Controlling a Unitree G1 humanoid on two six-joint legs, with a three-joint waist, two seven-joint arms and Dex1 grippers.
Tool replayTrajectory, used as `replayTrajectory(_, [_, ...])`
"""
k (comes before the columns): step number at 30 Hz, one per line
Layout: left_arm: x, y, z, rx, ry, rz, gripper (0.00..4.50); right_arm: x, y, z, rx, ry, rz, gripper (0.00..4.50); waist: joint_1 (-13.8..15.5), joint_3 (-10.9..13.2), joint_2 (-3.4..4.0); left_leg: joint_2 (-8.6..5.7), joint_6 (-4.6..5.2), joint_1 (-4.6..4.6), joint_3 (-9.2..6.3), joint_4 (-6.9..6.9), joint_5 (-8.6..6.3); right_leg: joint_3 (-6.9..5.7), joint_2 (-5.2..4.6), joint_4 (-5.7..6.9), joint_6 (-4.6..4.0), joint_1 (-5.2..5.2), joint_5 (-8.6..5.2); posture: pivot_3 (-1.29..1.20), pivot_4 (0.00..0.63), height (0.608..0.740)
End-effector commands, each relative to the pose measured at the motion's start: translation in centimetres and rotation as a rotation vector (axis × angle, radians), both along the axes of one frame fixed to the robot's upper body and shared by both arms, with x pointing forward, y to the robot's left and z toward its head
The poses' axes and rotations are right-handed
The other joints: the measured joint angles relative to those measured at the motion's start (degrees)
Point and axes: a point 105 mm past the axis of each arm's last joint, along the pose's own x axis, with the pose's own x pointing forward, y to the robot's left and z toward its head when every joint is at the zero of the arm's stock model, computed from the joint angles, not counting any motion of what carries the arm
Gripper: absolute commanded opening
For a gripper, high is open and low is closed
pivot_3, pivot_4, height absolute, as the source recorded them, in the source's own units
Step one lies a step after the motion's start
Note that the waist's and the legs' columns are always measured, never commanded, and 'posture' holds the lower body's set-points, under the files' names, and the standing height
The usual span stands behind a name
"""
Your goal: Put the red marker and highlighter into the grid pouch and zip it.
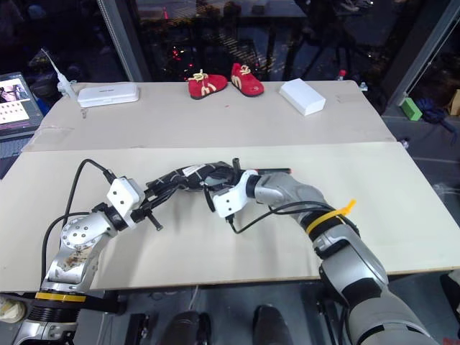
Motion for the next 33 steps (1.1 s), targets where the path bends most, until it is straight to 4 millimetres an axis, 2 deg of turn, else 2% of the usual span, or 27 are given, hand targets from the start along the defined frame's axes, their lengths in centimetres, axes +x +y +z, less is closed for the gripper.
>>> replayTrajectory(1, [-0.3, -0.6, 1.5, -0.021, -0.056, -0.032, 0.00, -1.1, 1.7, 1.5, 0.084, 0.016, 0.074, 1.06, -0.1, 0.0, 0.00, 0.00, 0.00, 0.00, 0.00, 0.00, 0.00, 0.00, 0.00, 0.00, 0.00, 0.00, 0.00, 0.00, 0.150, 0.740])
replayTrajectory(5, [-0.3, -0.7, 1.4, -0.021, -0.054, -0.038, 0.00, -1.0, 1.5, 1.5, 0.120, 0.073, 0.051, 1.06, 0.0, 0.0, 0.00, 0.01, 0.00, 0.01, 0.00, 0.00, 0.00, 0.00, 0.00, 0.02, 0.00, 0.00, 0.00, 0.00, 0.150, 0.740])
replayTrajectory(7, [-0.3, -0.8, 1.3, -0.022, -0.052, -0.042, 0.00, -0.9, 1.5, 1.7, 0.178, 0.156, 0.027, 2.12, 0.0, 0.0, 0.00, 0.01, 0.00, 0.01, 0.00, 0.00, 0.00, 0.00, 0.00, 0.01, 0.00, 0.01, 0.00, 0.00, 0.150, 0.740])
replayTrajectory(8, [-0.3, -0.8, 1.3, -0.022, -0.051, -0.043, 0.00, -1.0, 1.4, 1.7, 0.183, 0.182, 0.025, 2.32, 0.0, 0.0, 0.00, 0.01, 0.00, 0.01, 0.00, 0.00, 0.00, 0.00, 0.00, 0.01, 0.00, 0.01, 0.00, 0.00, 0.150, 0.740])
replayTrajectory(14, [-0.4, -0.9, 1.2, -0.023, -0.048, -0.043, 0.00, 0.2, -0.2, 3.3, 0.206, 0.126, -0.028, 4.36, 0.1, 0.0, 0.01, 0.01, 0.01, 0.02, -0.01, 0.00, 0.00, 0.00, 0.00, 0.02, -0.01, 0.01, 0.01, 0.00, 0.150, 0.740])
replayTrajectory(16, [-0.4, -0.9, 1.1, -0.024, -0.045, -0.042, 0.00, 0.6, -1.4, 4.1, 0.212, 0.108, -0.043, 4.36, 0.1, 0.0, 0.01, 0.01, 0.01, 0.02, -0.01, 0.00, 0.00, 0.00, 0.00, 0.02, -0.02, 0.01, 0.01, 0.00, 0.150, 0.740])
replayTrajectory(20, [-0.5, -0.9, 0.9, -0.027, -0.042, -0.041, 0.00, 0.7, -4.1, 5.4, 0.258, 0.184, -0.061, 4.36, 0.4, 0.0, 0.01, 0.01, 0.01, 0.00, -0.01, 0.00, -0.01, -0.03, 0.00, -0.02, -0.02, 0.02, 0.01, 0.00, 0.150, 0.740])
replayTrajectory(23, [-0.5, -1.0, 0.9, -0.031, -0.042, -0.040, 0.00, -0.4, -5.8, 5.6, 0.298, 0.352, -0.048, 4.36, 0.4, 0.0, 0.01, 0.01, 0.04, 0.00, -0.03, 0.00, -0.02, -0.02, 0.00, -0.04, -0.01, 0.04, 0.01, 0.00, 0.150, 0.740])
replayTrajectory(26, [-0.5, -1.0, 0.8, -0.034, -0.041, -0.038, 0.00, -1.3, -9.3, 5.4, 0.357, 0.656, -0.101, 4.36, 0.5, 0.0, 0.01, 0.04, 0.06, 0.03, -0.08, 0.00, -0.04, -0.03, 0.00, -0.04, -0.01, 0.09, 0.01, 0.00, 0.150, 0.740])
replayTrajectory(28, [-0.5, -1.0, 0.8, -0.034, -0.040, -0.035, 0.00, -0.4, -10.8, 5.9, 0.409, 0.671, -0.171, 4.36, 0.5, 0.0, 0.01, 0.05, 0.09, 0.08, -0.11, 0.01, -0.05, -0.06, -0.05, -0.05, -0.02, 0.17, 0.02, 0.00, 0.150, 0.740])
replayTrajectory(33, [-0.5, -0.6, 0.8, -0.030, -0.041, -0.023, 0.00, 2.6, -13.3, 4.7, 0.460, 0.723, -0.333, 4.36, -0.2, 0.0, 0.00, 0.05, 0.15, 0.65, -0.03, -0.04, -0.10, 0.01, 0.02, -0.08, -0.09, 0.60, 0.04, 0.00, 0.150, 0.740])
